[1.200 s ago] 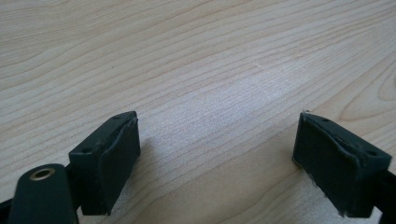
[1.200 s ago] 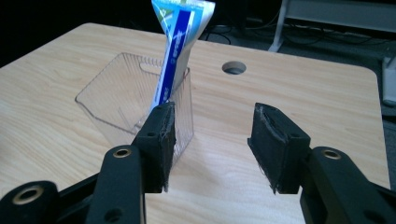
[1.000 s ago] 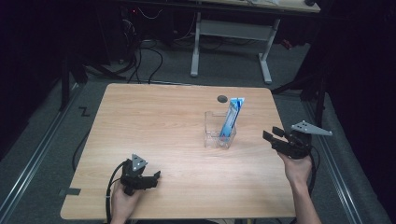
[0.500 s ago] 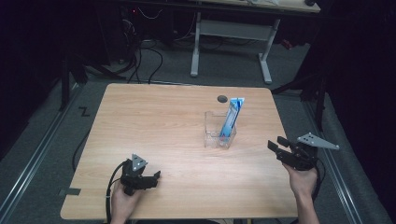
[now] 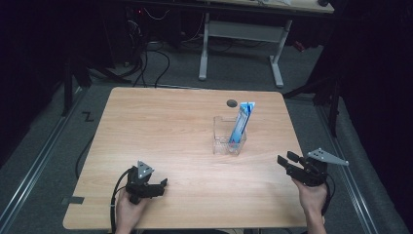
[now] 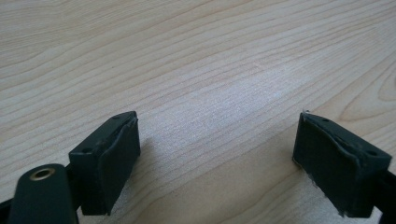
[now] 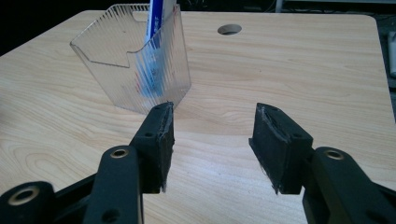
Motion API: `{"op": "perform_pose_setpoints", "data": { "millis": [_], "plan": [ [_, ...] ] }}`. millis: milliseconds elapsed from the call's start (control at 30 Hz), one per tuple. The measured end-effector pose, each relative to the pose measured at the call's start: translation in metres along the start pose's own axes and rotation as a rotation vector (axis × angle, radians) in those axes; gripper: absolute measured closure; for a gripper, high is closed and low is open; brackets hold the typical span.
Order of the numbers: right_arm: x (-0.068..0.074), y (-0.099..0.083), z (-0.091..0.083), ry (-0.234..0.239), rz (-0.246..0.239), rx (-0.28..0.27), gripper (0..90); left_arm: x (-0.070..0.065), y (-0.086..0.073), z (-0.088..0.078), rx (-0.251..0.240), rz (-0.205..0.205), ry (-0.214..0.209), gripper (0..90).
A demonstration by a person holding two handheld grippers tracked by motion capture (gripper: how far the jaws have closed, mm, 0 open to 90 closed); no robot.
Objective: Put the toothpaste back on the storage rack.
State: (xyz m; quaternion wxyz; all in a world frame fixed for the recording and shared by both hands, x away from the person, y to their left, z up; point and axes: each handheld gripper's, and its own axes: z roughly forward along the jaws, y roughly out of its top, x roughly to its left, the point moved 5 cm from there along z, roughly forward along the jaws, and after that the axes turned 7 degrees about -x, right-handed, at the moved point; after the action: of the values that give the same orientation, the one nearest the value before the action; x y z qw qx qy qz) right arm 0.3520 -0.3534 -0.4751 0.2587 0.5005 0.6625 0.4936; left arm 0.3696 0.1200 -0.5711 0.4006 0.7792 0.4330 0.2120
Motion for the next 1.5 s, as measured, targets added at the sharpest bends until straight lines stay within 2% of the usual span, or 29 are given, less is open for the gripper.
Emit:
{"op": "perform_pose_setpoints", "data": {
  "millis": [300,700,1033,1167,1333,1400,1500],
  "plan": [
    [0.004,-0.01,0.001,-0.006,-0.013,0.005,48.5,0.0,0.0,0.0,0.0,0.0,0.0,15.0],
    [0.008,-0.031,0.015,0.002,-0.005,0.057,48.4,0.0,0.0,0.0,0.0,0.0,0.0,15.0],
    [0.012,-0.042,0.025,-0.013,-0.033,0.102,48.4,0.0,0.0,0.0,0.0,0.0,0.0,15.0],
    [0.014,-0.047,0.031,-0.023,-0.07,0.137,48.3,0.0,0.0,0.0,0.001,0.0,0.0,15.0],
    [0.018,-0.053,0.039,-0.029,-0.08,0.175,48.0,0.0,0.0,0.0,0.0,0.0,0.0,15.0],
    [0.02,-0.055,0.043,-0.035,-0.111,0.194,47.9,0.0,0.0,0.0,0.0,0.0,0.0,15.0],
    [0.024,-0.058,0.046,-0.026,-0.119,0.208,47.9,0.0,0.0,0.0,0.0,0.0,0.0,15.0]
  ]
}}
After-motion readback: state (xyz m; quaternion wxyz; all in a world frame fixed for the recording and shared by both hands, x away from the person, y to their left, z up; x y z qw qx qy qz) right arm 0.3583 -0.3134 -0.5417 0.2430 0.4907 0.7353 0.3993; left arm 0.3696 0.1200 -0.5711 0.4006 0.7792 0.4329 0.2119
